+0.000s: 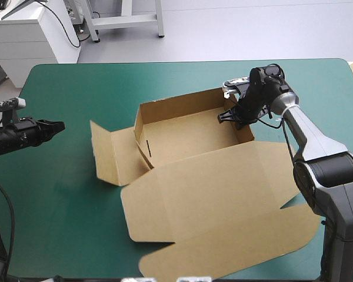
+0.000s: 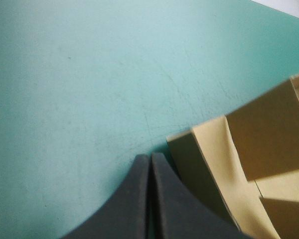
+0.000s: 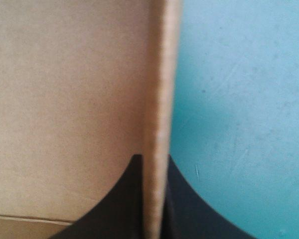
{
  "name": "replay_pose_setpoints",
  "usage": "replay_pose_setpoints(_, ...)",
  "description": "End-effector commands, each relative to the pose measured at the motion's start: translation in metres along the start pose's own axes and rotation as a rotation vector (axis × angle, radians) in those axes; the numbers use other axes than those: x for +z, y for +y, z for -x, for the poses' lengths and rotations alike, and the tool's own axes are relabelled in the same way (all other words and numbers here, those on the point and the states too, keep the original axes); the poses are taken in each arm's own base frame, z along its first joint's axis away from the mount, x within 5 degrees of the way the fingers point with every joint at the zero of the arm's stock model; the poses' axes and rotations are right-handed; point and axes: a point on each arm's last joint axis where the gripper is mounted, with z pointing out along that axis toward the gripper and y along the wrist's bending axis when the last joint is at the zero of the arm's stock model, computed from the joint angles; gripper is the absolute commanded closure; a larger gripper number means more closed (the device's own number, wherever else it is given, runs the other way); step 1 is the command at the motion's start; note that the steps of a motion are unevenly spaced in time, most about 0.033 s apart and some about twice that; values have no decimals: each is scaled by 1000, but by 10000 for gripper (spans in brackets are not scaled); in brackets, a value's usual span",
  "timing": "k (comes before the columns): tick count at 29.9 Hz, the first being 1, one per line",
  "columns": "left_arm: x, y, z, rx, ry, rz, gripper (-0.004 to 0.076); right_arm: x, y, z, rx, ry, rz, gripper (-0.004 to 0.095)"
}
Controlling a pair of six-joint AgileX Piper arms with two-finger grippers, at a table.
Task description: Fold the box
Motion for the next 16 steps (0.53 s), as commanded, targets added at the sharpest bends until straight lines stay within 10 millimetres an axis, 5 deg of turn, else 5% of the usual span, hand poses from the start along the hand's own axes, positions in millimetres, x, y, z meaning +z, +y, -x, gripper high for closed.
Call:
replay_pose_setpoints(1, -12, -15, 12, 18, -68, -35, 731, -72, 6, -6, -76, -146, -31, 929)
replay_pose_setpoints(9, -12, -9, 16, 15, -105, 31, 732, -187, -2, -45, -78, -396, -101, 929)
replay_pose_setpoints(16, -8, -5, 17, -31, -129, 20, 731, -223, 10, -63, -88, -497, -32, 929)
